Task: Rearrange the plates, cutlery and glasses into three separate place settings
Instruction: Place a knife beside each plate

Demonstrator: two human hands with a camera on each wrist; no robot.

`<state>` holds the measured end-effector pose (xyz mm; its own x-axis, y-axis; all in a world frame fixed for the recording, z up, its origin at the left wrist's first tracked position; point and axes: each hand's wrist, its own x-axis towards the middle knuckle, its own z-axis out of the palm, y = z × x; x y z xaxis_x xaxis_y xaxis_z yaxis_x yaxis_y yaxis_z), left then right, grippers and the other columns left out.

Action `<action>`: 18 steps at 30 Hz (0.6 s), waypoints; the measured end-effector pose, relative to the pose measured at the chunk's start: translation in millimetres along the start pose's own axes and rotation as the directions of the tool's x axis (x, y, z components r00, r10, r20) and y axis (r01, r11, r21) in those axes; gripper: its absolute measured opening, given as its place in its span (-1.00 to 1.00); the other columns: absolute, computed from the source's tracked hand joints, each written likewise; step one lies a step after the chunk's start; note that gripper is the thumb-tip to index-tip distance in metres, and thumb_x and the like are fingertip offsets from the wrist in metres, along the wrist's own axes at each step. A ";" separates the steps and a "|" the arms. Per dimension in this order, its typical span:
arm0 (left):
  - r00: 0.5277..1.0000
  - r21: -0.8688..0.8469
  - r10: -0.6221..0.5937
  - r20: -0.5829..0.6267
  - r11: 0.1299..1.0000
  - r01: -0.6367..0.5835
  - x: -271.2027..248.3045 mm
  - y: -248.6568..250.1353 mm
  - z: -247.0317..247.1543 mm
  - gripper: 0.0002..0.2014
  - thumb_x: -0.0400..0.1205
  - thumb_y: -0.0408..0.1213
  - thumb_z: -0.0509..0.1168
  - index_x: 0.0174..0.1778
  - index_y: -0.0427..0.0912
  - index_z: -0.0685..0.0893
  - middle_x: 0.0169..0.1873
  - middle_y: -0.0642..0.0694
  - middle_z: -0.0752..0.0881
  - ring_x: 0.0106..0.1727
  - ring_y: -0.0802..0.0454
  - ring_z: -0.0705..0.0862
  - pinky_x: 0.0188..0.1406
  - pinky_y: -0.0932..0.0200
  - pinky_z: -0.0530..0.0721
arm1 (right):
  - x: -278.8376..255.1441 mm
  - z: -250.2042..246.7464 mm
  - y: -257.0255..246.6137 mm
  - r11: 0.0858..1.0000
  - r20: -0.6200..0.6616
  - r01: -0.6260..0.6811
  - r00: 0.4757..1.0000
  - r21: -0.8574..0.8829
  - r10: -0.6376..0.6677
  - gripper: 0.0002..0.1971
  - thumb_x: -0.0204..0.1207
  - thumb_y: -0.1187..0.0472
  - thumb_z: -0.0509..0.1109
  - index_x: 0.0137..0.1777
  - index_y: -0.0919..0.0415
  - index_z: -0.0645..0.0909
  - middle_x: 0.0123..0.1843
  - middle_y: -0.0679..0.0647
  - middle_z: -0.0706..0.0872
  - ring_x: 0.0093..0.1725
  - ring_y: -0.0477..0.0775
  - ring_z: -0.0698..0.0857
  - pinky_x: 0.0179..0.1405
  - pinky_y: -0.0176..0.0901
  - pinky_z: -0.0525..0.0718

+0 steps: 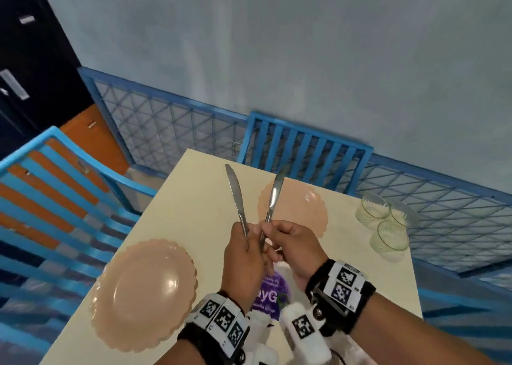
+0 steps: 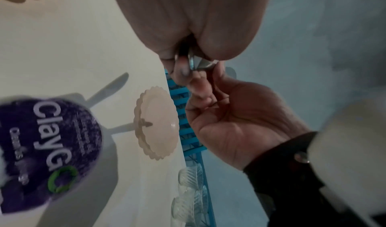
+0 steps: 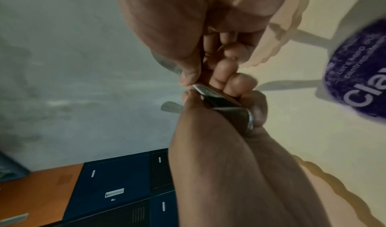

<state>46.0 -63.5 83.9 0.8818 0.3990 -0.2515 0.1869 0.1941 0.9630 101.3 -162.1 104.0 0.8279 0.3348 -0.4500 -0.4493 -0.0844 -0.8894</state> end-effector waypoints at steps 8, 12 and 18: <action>0.993 -0.157 -0.112 -0.037 0.982 0.105 65.3 -15.5 -55.3 -0.73 0.75 0.04 0.13 -0.15 -0.03 0.48 -0.30 -0.22 0.74 -0.42 -0.18 0.63 -0.50 0.14 0.49 | 114.5 -5.4 -60.5 0.666 -0.023 0.181 0.958 -0.724 -0.285 -0.89 0.73 0.13 0.31 0.09 0.09 0.67 -0.14 0.02 0.83 -0.33 0.02 0.69 -0.38 -0.18 0.63; 0.981 0.074 0.070 -0.183 0.996 -0.057 94.2 -11.2 -53.2 -0.71 0.86 -0.09 0.01 -0.11 -0.10 0.48 -0.35 -0.04 0.68 -0.46 -0.02 0.54 -0.52 0.13 0.46 | 185.6 -8.5 -64.7 -0.201 0.308 0.266 0.927 -0.943 -0.216 -0.70 0.69 0.28 0.26 0.27 -0.11 0.61 0.05 0.02 0.78 -0.04 0.17 0.71 -0.22 -0.06 0.56; 0.979 0.106 0.059 -0.196 0.994 -0.038 124.0 -27.1 -48.0 -0.69 0.86 -0.13 0.03 -0.10 -0.20 0.51 -0.33 -0.06 0.64 -0.39 0.04 0.50 -0.54 0.38 0.49 | 255.2 11.7 -48.4 -0.605 0.419 0.395 0.901 -0.692 0.110 -0.66 0.64 0.33 0.30 0.36 0.02 0.51 0.12 0.09 0.67 -0.04 0.16 0.64 -0.17 -0.02 0.62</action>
<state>129.5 23.7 22.0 0.7892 0.5776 -0.2088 0.1980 0.0825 0.9767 330.4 -61.6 33.1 0.5563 0.6854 -0.4699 0.8309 -0.4658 0.3042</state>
